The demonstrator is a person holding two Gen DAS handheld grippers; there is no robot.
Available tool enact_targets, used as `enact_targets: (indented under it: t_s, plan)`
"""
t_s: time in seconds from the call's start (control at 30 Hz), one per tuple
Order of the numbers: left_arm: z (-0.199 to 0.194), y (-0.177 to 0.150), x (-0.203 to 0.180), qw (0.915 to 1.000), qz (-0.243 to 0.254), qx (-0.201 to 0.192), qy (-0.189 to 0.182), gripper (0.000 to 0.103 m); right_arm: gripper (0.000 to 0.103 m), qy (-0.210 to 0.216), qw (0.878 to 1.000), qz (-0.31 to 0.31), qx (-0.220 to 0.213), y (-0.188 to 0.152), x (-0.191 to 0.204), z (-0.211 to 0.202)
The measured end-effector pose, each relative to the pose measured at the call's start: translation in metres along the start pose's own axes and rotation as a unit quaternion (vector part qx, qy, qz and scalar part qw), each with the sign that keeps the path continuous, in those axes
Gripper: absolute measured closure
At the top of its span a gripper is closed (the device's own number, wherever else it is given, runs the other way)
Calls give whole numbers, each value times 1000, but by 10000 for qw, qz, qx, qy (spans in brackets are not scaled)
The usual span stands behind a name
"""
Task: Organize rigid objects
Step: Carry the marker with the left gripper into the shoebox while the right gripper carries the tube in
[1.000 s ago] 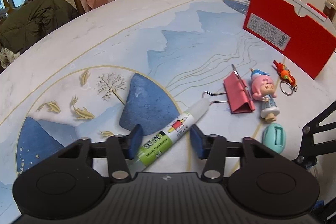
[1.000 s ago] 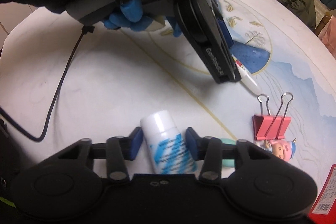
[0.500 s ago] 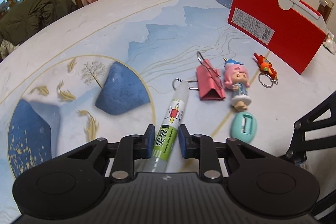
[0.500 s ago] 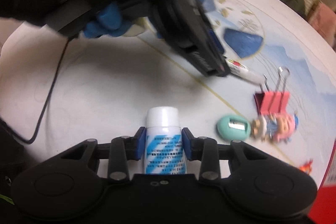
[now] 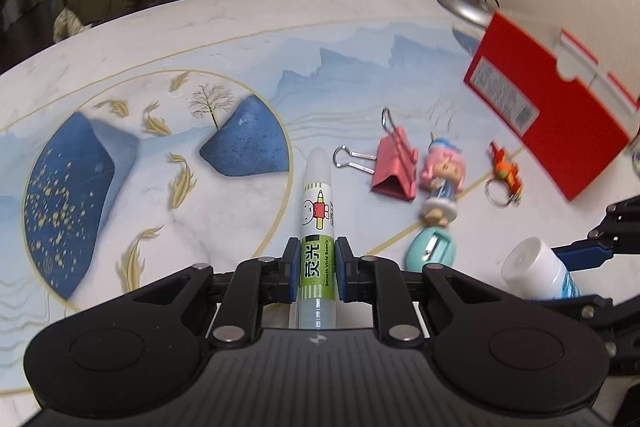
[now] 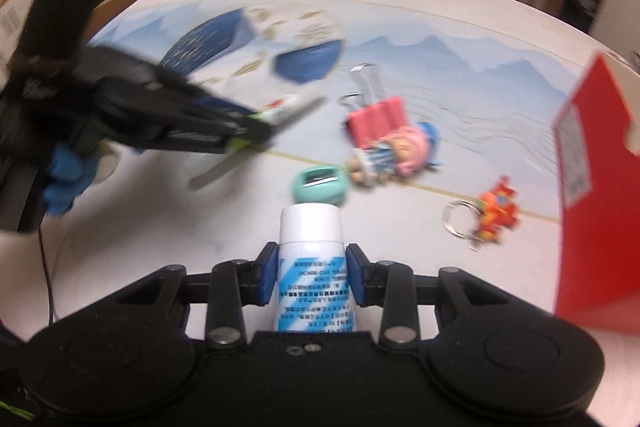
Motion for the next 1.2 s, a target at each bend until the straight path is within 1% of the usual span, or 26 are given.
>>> enact_targets:
  t_s: [0.17, 0.27, 0.5, 0.67, 0.97, 1.2]
  plan:
    - [-21, 4, -7, 9997, -202, -156, 4, 86, 68, -92, 9987, 470, -182, -1, -21, -19]
    - [-32, 6, -12, 9993, -308, -207, -56, 86, 68, -88, 9972, 678, -289, -1, -32, -32]
    - [-57, 17, -35, 9990, -259, -336, -157, 86, 68, -84, 9933, 952, -644, 2, -52, -64]
    - [-67, 29, -56, 9986, -219, -406, -265, 86, 68, -138, 9900, 1157, -799, 7, -73, -84]
    - [-76, 62, -104, 9972, -30, -582, -474, 86, 68, -356, 9822, 1470, -1117, 19, -119, -117]
    - [-64, 91, -145, 9962, 141, -645, -560, 86, 68, -428, 9767, 1647, -1308, 31, -165, -135]
Point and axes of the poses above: each gripper's, at about its wrist camera, not at the fingertips, and z roughly the way its jaws point, x to its left, y to its top, the point moved 4 cm from there along z, roughly the way its jaws point, and after that the axes turned 11 degrees about z, right-handed, at the moved point
